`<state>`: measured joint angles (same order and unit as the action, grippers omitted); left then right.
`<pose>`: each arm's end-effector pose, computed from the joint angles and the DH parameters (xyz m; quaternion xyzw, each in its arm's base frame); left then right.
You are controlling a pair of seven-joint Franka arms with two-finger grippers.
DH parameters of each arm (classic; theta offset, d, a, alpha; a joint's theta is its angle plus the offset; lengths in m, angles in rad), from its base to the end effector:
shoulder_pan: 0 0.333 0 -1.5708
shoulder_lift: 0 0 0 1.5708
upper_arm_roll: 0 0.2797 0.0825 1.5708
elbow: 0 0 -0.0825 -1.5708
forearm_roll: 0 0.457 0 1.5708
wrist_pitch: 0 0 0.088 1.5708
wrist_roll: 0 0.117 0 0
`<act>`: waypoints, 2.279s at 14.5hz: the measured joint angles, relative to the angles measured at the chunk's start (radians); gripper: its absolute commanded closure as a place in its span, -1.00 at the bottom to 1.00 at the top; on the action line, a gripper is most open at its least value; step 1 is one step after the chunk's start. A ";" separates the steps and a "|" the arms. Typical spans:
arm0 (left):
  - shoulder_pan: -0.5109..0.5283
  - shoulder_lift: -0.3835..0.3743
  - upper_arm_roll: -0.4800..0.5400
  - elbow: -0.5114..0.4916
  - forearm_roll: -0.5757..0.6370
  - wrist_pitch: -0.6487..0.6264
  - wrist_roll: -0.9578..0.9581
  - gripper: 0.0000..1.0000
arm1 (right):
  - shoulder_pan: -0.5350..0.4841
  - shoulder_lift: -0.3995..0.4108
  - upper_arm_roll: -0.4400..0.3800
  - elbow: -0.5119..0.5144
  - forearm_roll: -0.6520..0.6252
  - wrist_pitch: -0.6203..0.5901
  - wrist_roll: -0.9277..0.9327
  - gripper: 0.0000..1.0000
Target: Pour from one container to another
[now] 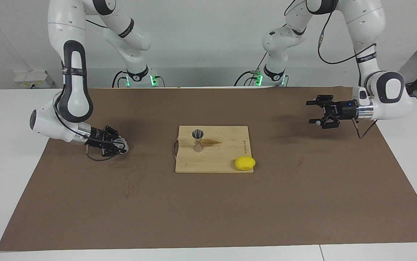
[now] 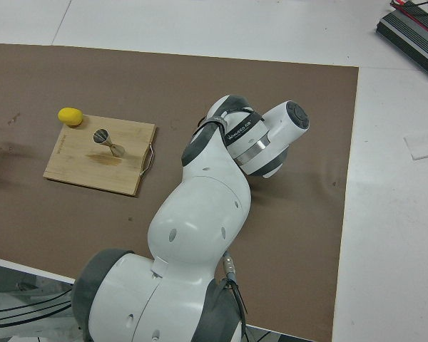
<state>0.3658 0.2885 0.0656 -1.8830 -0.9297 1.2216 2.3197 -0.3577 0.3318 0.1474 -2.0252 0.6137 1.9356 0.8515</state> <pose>0.5649 0.1356 0.2925 0.5164 -0.6129 0.3492 0.4856 0.5907 -0.0773 0.1770 -0.7157 0.6091 0.2776 0.1994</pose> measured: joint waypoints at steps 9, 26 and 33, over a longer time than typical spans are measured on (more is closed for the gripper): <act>0.182 0.116 0.002 0.428 0.269 -0.096 -0.070 -1.00 | 0.195 -0.137 0.004 0.009 0.011 0.032 0.306 1.00; -0.214 -0.314 -0.020 0.609 0.557 -0.164 -0.811 -1.00 | 0.607 -0.170 0.002 0.117 -0.343 0.244 0.971 1.00; -0.365 -0.371 -0.154 0.603 0.596 -0.162 -1.231 -1.00 | 0.690 -0.165 0.002 0.140 -0.600 0.252 1.067 1.00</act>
<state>0.0006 -0.0827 -0.0884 -1.2799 -0.3336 1.0601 1.0892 0.3319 0.1672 0.1491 -1.8854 0.0134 2.1876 1.9186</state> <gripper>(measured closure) 0.000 0.498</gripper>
